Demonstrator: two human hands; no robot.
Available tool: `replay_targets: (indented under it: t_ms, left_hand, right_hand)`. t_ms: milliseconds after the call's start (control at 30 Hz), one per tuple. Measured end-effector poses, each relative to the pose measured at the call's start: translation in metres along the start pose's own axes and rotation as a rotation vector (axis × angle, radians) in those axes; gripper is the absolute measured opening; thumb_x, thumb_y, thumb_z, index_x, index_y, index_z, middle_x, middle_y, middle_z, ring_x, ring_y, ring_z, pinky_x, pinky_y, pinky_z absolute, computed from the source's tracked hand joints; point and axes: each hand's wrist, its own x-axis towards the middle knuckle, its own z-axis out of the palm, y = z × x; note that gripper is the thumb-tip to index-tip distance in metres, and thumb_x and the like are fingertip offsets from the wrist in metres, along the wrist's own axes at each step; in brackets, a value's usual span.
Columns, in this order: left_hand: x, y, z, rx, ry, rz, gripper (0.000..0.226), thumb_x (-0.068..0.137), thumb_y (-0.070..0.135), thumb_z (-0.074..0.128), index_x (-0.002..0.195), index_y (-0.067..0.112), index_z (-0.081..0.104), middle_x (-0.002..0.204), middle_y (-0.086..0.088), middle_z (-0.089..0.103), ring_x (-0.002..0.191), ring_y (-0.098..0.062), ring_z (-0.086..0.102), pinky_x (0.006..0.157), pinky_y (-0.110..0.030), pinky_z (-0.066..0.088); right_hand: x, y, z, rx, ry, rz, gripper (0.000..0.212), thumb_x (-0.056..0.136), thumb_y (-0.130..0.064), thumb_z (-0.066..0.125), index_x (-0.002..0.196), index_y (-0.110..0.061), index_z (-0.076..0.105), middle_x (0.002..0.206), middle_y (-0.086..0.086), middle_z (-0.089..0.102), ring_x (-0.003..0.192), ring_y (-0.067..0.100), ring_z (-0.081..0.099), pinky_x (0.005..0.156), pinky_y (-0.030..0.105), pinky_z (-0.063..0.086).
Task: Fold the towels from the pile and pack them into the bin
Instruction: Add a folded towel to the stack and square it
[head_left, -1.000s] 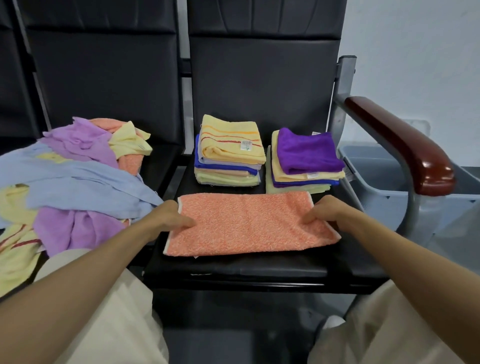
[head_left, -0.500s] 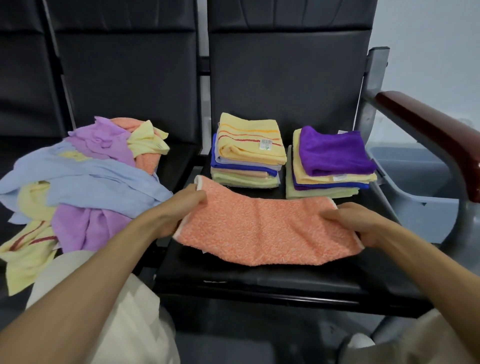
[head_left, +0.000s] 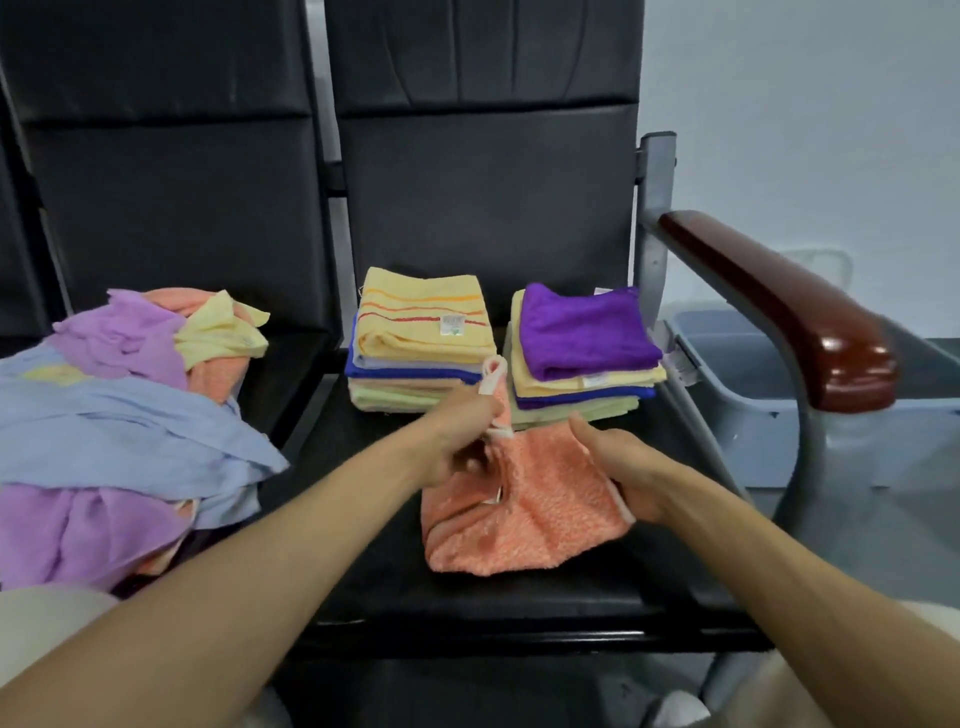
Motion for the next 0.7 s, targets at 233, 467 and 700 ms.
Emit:
replay_targets:
  t_ms: [233, 467, 700]
  left_hand:
    - [0.017, -0.013, 0.069, 0.068, -0.151, -0.082, 0.025, 0.104, 0.028, 0.034, 0.112, 0.012, 0.052, 0.063, -0.009, 0.059, 0.036, -0.013, 0.051, 0.04, -0.023, 0.044]
    - [0.001, -0.016, 0.011, 0.07, 0.069, 0.055, 0.022, 0.097, 0.015, 0.049, 0.115, 0.011, 0.061, 0.094, -0.012, 0.067, 0.074, -0.023, 0.065, 0.067, -0.034, 0.053]
    - [-0.01, -0.053, -0.043, 0.411, 0.102, 0.1, 0.025, 0.086, 0.013, 0.061, 0.108, 0.023, 0.062, 0.105, 0.002, 0.062, 0.097, -0.009, 0.059, 0.086, -0.028, 0.049]
  right_hand:
    - [0.001, 0.002, -0.006, 0.187, -0.018, 0.012, 0.067, 0.098, -0.057, 0.033, 0.118, 0.0, 0.062, 0.107, 0.02, 0.069, 0.091, 0.028, 0.068, 0.077, 0.036, 0.055]
    - [0.003, -0.002, 0.004, -0.142, 0.062, -0.037, 0.08, 0.094, -0.066, 0.03, 0.135, 0.0, 0.05, 0.131, 0.016, 0.057, 0.12, 0.029, 0.055, 0.102, 0.036, 0.044]
    - [0.005, -0.005, 0.02, -0.589, 0.126, -0.122, 0.057, 0.092, -0.043, 0.058, 0.134, -0.005, 0.045, 0.129, 0.011, 0.057, 0.114, 0.027, 0.058, 0.096, 0.036, 0.048]
